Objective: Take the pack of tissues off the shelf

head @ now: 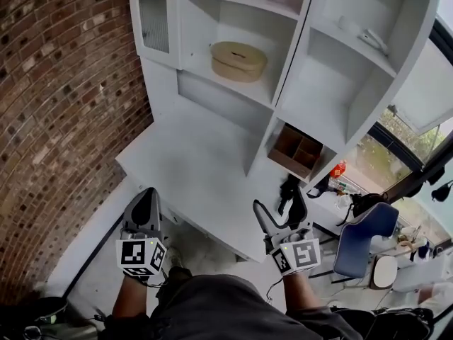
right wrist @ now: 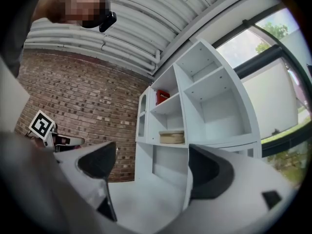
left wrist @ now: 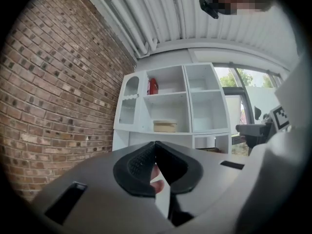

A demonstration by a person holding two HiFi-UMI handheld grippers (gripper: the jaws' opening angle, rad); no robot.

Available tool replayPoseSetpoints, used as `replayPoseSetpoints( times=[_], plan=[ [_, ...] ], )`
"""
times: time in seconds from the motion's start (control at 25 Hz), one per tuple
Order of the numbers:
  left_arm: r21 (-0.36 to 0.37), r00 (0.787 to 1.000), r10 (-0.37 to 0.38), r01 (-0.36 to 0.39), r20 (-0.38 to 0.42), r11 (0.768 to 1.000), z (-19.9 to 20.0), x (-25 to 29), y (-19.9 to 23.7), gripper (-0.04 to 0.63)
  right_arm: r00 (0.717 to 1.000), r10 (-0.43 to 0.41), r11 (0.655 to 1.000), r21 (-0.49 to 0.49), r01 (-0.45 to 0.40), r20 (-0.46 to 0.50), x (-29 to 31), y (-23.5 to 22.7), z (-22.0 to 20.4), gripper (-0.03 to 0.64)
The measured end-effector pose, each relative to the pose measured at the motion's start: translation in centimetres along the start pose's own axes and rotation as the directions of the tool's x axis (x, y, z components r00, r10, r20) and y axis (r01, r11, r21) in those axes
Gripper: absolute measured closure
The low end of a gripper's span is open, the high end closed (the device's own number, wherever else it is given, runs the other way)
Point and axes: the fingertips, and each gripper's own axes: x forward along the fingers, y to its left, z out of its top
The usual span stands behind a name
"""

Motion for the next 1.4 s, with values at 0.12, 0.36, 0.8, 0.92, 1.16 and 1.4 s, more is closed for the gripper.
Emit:
replayPoseSetpoints(
  times=[0.12,0.36,0.8,0.92,1.16,1.4],
  plan=[
    [-0.012,1.0,-0.021,0.021,-0.002,1.0,0.1,3.3,2.9,0.592,1.0,-0.03,0.999,-0.013,0.03,-0.004,3.5,0.3,-0.1,0.149],
    [-0.025,0.994,-0.107,0.106,-0.029,0.994,0.1,9.9,7.4,0.592,0.993,-0.12,0.993,-0.019,0.119,-0.017,9.9,0.5,-0.1,0.149],
    [-0.056,0.969,-0.242,0.24,-0.043,0.969,0.4,18.7,13.8,0.592,0.964,-0.264,0.964,-0.026,0.263,-0.034,19.5,-0.1,0.2,0.15],
    [-0.068,0.965,-0.26,0.257,-0.039,0.964,0.5,20.5,13.6,0.592,0.963,-0.268,0.963,-0.025,0.267,-0.037,21.1,-0.8,0.7,0.15],
    [-0.062,0.964,-0.265,0.263,-0.032,0.963,0.7,23.4,12.4,0.592,0.969,-0.248,0.968,-0.032,0.248,-0.013,23.8,-2.5,1.3,0.152],
    [-0.075,0.962,-0.27,0.267,-0.028,0.961,1.0,26.0,10.7,0.592,0.973,-0.223,0.975,-0.018,0.222,-0.052,27.7,-5.6,0.8,0.155]
  ],
)
